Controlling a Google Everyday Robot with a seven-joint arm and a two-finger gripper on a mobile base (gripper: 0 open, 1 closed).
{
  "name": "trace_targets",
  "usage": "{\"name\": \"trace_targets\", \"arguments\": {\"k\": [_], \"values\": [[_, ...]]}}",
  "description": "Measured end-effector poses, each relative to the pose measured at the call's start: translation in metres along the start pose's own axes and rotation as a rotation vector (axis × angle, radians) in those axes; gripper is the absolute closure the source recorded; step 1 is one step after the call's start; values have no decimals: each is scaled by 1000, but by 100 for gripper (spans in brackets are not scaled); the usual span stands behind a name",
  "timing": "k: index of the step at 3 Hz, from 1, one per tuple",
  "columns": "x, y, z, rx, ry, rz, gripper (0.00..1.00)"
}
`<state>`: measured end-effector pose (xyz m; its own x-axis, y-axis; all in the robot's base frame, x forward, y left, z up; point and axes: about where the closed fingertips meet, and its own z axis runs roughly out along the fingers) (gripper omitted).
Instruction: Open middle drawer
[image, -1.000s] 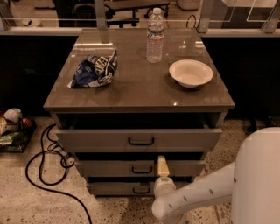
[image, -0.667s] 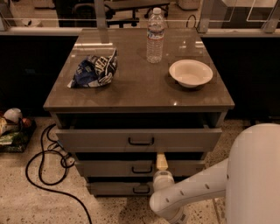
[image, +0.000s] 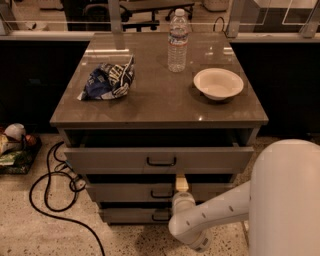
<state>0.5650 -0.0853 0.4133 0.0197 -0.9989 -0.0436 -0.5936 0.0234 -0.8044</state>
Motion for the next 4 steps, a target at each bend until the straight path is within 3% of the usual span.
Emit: {"name": "trace_targets", "arguments": {"k": [2,3,4], "values": [[2,15,39,-19,3,39,0],[7,13,42,-12,17,42,13],[7,12,40,-12,17,42,36]]}}
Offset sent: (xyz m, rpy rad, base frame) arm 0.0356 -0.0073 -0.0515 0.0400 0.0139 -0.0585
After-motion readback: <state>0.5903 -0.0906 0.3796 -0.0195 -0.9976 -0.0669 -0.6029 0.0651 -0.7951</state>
